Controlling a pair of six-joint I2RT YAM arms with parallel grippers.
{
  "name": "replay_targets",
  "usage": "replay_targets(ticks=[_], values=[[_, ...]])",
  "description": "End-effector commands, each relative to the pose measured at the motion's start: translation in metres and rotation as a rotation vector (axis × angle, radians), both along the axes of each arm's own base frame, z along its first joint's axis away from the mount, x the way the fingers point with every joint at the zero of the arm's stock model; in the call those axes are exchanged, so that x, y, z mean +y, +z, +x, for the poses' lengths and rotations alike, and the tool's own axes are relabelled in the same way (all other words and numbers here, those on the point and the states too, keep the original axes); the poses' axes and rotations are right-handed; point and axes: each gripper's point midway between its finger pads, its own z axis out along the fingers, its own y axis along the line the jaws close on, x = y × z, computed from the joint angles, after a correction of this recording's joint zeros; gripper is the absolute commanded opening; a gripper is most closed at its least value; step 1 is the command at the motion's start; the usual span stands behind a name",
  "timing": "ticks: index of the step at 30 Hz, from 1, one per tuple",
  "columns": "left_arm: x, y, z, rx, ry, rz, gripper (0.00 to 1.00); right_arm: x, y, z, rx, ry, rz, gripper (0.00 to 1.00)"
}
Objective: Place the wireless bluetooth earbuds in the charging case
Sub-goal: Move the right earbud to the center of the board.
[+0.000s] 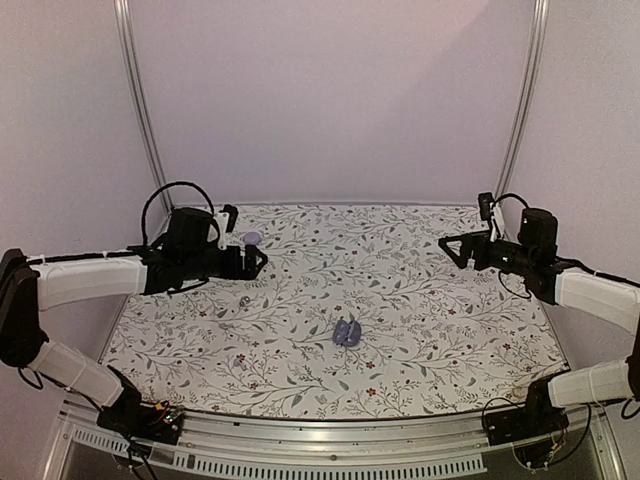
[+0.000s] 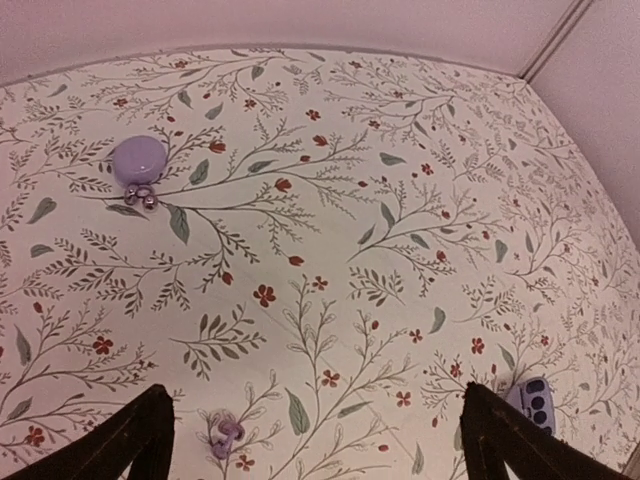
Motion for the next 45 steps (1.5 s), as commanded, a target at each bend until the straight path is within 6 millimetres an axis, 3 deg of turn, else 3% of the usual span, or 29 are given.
replay_targets(ticks=[1, 5, 9, 12, 17, 21, 25, 31, 37, 45], values=[[-0.056, -0.005, -0.023, 0.002, -0.205, 0.018, 1.0, 0.008, -0.005, -0.011, 0.02, 0.053, 0.005, 0.99], [-0.097, -0.023, -0.051, 0.059, -0.347, 0.016, 1.0, 0.011, -0.007, -0.014, 0.034, 0.074, 0.014, 0.99], [-0.106, -0.028, -0.053, 0.081, -0.352, 0.01, 1.0, 0.015, -0.013, -0.016, 0.061, 0.093, 0.018, 0.99], [-0.093, -0.02, -0.027, 0.068, -0.273, 0.012, 1.0, 0.019, -0.017, -0.017, 0.073, 0.107, 0.023, 0.99], [-0.033, -0.024, 0.04, 0.116, -0.026, 0.056, 0.99, 0.021, -0.017, -0.019, 0.076, 0.117, 0.029, 0.99], [0.019, -0.045, 0.083, 0.153, 0.141, 0.176, 0.96, 0.022, -0.016, -0.022, 0.076, 0.129, 0.031, 0.99], [0.046, -0.059, 0.115, 0.145, 0.178, 0.241, 0.92, 0.023, -0.017, -0.023, 0.079, 0.135, 0.034, 0.99], [0.065, -0.082, 0.151, 0.134, 0.145, 0.329, 0.83, 0.024, -0.017, -0.025, 0.081, 0.145, 0.039, 0.99], [0.062, -0.106, 0.174, 0.185, 0.085, 0.409, 0.74, 0.026, -0.02, -0.022, 0.086, 0.151, 0.043, 0.99], [0.047, -0.135, 0.181, 0.273, 0.006, 0.425, 0.67, 0.026, -0.024, -0.02, 0.096, 0.151, 0.043, 0.99]])
